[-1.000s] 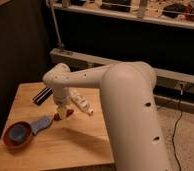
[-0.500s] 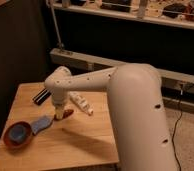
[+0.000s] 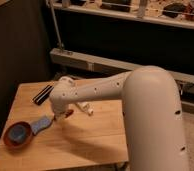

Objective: Drag the pepper across the table

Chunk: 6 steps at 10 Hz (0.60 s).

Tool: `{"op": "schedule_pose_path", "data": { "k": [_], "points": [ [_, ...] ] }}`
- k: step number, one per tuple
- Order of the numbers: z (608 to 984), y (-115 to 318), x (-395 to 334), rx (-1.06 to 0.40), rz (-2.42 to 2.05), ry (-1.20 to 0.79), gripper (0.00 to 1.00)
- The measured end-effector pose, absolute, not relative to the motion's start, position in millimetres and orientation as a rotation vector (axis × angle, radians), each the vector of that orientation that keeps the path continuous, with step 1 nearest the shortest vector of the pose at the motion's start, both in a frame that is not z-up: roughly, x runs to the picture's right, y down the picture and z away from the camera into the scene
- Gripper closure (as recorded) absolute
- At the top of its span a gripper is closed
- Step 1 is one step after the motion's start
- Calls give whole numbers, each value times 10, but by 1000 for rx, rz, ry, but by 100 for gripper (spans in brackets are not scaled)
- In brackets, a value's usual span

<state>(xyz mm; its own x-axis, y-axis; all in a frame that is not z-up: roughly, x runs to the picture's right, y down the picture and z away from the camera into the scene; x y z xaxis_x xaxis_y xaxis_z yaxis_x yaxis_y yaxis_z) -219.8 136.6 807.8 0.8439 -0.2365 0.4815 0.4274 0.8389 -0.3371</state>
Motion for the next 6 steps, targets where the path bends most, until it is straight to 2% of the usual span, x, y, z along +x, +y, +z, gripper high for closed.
{"op": "schedule_pose_path", "data": {
  "k": [3, 6],
  "points": [
    [8213, 1463, -2023, -422, -408, -375, 35],
    [8254, 1419, -2147, -434, -344, -316, 35]
  ]
}}
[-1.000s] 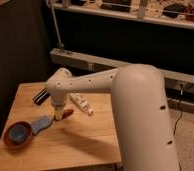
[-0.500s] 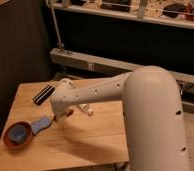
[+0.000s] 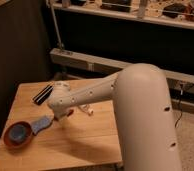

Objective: Drag the pepper across the table

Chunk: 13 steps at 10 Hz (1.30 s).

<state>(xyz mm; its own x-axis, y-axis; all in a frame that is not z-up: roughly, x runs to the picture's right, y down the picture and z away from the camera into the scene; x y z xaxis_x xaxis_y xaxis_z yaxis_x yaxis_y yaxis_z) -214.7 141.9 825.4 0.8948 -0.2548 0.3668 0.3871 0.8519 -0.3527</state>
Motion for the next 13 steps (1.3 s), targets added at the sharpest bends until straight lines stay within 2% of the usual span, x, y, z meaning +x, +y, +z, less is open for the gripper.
{"op": "schedule_pose_path", "data": {
  "k": [6, 13],
  "points": [
    [8431, 1523, -2329, -541, -271, -304, 35],
    [8609, 1398, -2141, -565, -248, -295, 35]
  ]
}}
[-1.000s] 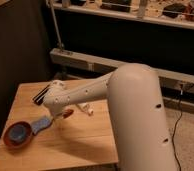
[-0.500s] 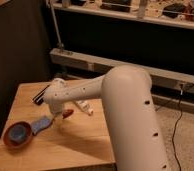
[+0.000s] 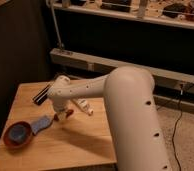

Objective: Drag the pepper across the table

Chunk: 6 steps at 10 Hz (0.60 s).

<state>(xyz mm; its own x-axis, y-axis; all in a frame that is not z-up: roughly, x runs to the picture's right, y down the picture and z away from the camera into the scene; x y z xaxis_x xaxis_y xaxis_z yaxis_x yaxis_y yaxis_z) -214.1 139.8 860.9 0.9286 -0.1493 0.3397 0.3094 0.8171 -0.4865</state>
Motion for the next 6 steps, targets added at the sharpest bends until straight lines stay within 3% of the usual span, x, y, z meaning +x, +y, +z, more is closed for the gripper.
{"op": "schedule_pose_path", "data": {
  "k": [4, 6],
  "points": [
    [8678, 1489, -2229, -591, -281, -288, 36],
    [8717, 1490, -2280, -596, -289, -285, 49]
  ]
}}
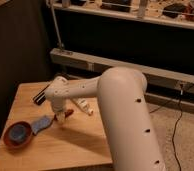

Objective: Drag the pepper across the table

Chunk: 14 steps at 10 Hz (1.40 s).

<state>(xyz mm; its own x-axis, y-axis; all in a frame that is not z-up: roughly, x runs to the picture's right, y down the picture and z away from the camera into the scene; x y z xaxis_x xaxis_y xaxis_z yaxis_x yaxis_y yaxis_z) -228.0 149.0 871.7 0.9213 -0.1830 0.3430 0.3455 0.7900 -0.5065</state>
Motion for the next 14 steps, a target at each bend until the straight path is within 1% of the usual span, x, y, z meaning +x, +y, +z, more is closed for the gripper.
{"op": "schedule_pose_path", "data": {
  "k": [1, 6, 14],
  "points": [
    [8734, 1489, -2294, -598, -290, -283, 51],
    [8809, 1485, -2261, -604, -282, -271, 51],
    [8828, 1484, -2115, -602, -253, -257, 51]
  ]
}}
